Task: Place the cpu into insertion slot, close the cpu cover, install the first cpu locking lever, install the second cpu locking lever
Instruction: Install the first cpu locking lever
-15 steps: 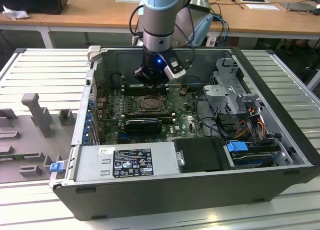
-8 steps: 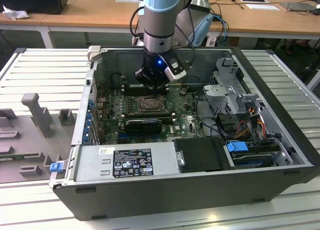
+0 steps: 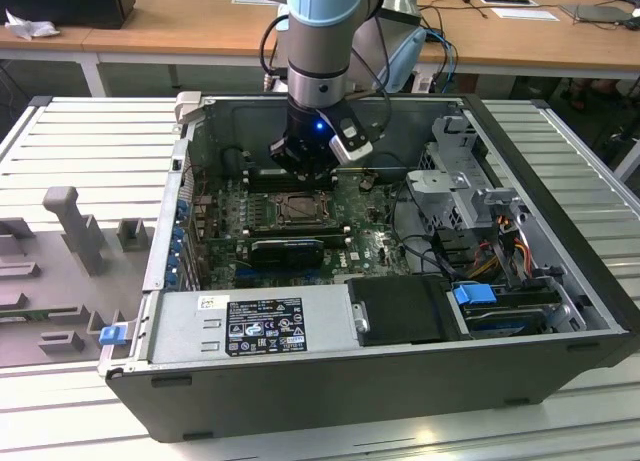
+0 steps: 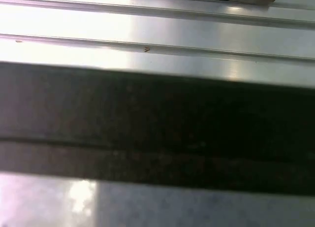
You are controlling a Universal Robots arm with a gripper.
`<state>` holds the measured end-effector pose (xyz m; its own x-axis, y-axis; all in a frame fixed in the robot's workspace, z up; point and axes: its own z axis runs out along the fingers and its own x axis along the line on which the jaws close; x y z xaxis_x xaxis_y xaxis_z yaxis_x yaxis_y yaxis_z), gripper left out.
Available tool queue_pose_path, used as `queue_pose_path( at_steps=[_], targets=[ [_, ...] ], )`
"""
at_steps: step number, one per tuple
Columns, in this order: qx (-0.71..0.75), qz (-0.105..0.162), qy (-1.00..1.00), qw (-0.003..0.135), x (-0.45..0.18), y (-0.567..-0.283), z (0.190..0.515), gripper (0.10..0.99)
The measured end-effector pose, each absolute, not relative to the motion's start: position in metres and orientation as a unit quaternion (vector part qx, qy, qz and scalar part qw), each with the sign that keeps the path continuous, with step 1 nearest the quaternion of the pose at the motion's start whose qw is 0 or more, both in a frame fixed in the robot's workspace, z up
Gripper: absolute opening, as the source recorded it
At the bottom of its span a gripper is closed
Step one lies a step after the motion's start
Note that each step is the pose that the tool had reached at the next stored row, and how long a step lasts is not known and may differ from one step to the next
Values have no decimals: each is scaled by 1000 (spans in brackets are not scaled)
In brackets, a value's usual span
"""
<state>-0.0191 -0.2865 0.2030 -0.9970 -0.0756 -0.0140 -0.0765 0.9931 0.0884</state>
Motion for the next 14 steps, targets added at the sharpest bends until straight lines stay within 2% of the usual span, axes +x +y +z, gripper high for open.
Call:
queue_pose_path(
  at_steps=[14],
  targets=[
    [-38,42,998,5,-19,-287,204,106]
  ],
)
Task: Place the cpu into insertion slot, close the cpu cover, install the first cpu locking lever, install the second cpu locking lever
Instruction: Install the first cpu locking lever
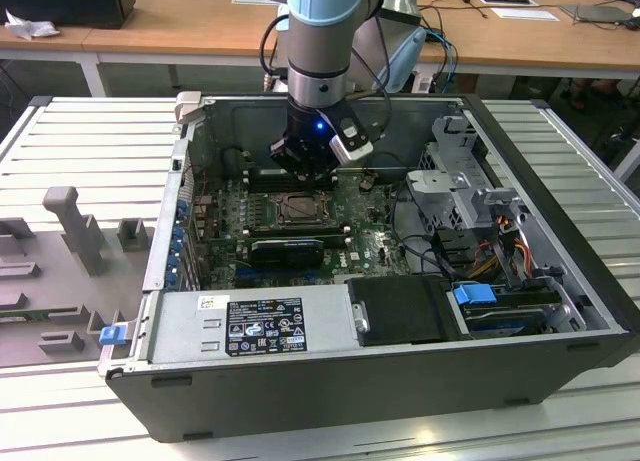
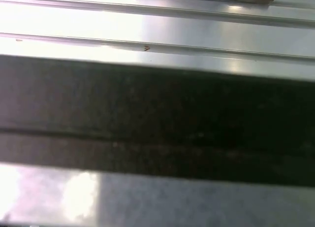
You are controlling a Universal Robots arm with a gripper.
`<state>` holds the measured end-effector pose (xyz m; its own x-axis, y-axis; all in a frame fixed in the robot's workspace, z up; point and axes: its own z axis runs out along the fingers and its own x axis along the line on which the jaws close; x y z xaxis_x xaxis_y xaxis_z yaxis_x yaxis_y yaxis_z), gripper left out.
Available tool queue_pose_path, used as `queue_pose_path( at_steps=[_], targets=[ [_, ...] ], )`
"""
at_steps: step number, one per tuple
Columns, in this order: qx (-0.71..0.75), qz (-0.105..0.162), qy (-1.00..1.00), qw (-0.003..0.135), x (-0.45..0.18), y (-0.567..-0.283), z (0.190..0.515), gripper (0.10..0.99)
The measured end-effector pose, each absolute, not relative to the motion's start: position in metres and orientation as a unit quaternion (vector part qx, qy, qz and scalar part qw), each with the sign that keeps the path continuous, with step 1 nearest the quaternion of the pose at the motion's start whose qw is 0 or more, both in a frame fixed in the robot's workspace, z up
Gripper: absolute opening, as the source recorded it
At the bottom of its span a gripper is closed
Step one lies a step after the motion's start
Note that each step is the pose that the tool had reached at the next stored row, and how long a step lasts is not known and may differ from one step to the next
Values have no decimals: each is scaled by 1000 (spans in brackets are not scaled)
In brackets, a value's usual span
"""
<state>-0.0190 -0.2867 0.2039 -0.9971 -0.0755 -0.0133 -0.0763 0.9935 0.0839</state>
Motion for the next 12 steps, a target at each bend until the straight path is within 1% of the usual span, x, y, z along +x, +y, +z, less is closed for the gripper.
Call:
queue_pose_path(
  at_steps=[7,9,12],
  targets=[
    [-38,40,998,5,-19,-287,201,106],
    [-38,49,998,5,-19,-287,200,106],
    [-38,54,998,6,-19,-287,203,106]
  ],
)
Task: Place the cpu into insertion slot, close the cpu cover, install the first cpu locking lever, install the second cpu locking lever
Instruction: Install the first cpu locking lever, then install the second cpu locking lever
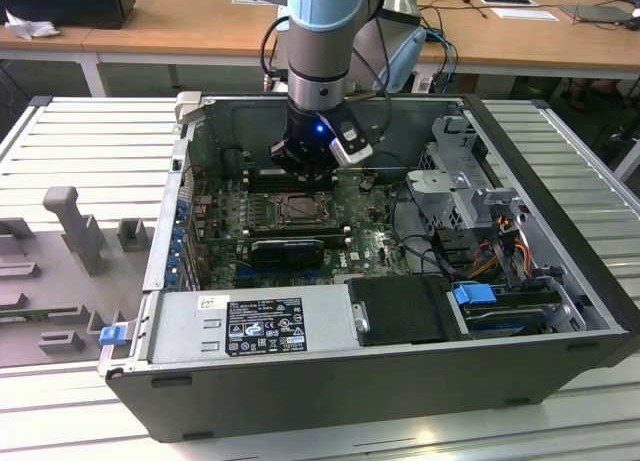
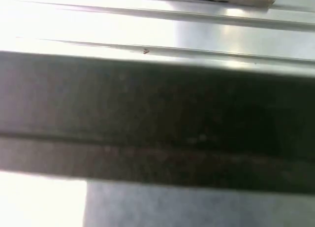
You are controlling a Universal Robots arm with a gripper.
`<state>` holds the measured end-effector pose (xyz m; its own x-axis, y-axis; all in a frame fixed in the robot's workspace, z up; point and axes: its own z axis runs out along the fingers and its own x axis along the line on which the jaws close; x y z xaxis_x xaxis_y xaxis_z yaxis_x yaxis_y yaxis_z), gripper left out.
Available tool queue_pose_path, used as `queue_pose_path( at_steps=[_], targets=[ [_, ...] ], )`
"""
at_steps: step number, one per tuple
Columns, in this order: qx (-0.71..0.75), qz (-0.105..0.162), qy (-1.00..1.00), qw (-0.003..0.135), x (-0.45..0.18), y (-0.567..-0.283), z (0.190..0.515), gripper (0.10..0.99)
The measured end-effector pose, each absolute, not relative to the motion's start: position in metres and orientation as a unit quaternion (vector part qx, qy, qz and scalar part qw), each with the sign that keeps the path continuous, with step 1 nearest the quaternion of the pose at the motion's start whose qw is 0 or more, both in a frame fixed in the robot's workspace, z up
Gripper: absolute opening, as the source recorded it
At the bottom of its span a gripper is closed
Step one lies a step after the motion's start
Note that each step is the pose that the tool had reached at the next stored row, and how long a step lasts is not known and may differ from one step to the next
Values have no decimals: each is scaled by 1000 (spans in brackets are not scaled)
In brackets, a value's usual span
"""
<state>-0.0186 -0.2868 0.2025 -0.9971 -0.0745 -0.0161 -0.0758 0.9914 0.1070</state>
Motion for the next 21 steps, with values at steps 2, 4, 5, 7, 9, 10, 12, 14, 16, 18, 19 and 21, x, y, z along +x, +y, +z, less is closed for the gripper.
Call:
queue_pose_path(
  at_steps=[2,4,5,7,9,10,12,14,16,18,19,21],
  targets=[
    [-38,53,998,6,-19,-287,212,106],
    [-38,53,998,6,-19,-287,220,106],
    [-38,53,998,6,-19,-287,221,106],
    [-38,53,998,6,-19,-290,221,106],
    [-38,53,998,6,-19,-292,221,106],
    [-38,53,998,6,-19,-293,221,106],
    [-38,53,998,6,-19,-294,221,106],
    [-38,53,998,6,-19,-296,221,106],
    [-38,53,998,6,-19,-297,221,106],
    [-38,53,998,6,-19,-297,221,106],
    [-38,53,998,6,-19,-297,221,106],
    [-38,53,998,6,-19,-300,221,106]
  ],
)
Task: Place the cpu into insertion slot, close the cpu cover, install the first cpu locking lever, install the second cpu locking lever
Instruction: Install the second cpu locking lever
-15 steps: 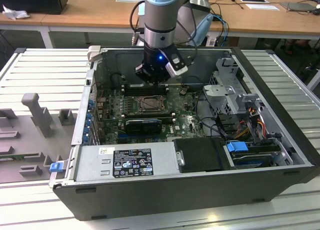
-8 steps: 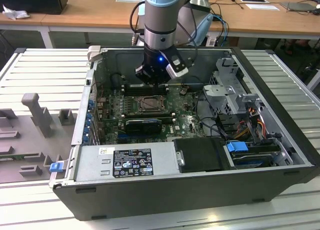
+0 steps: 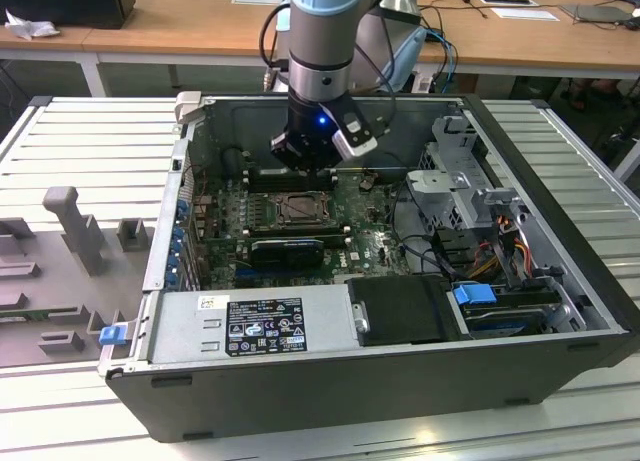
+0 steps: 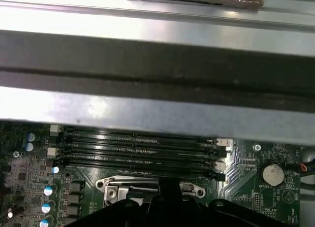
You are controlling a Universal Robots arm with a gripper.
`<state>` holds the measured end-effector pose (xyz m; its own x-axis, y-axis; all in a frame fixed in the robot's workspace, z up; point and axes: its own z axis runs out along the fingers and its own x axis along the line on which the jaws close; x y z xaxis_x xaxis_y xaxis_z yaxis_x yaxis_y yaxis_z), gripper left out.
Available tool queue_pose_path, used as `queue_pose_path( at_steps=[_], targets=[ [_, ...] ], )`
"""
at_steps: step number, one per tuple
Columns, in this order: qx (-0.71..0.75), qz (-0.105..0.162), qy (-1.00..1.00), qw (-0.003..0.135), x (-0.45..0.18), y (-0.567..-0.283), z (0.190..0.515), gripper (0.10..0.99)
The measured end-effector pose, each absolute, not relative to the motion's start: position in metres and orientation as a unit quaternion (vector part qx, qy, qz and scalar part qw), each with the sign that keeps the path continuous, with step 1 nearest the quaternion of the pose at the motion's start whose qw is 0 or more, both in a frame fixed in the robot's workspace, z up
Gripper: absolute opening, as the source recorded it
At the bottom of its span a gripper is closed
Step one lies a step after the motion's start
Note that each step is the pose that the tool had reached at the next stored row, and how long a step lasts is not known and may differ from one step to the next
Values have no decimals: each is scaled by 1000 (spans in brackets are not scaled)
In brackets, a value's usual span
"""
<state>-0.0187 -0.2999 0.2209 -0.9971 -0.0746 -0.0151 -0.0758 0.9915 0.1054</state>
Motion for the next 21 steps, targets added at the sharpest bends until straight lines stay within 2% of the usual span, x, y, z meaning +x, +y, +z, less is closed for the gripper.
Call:
queue_pose_path(
  at_steps=[15,21],
  targets=[
    [-38,53,998,6,-19,-306,240,106],
    [-38,54,998,6,-19,-321,240,106]
  ],
)
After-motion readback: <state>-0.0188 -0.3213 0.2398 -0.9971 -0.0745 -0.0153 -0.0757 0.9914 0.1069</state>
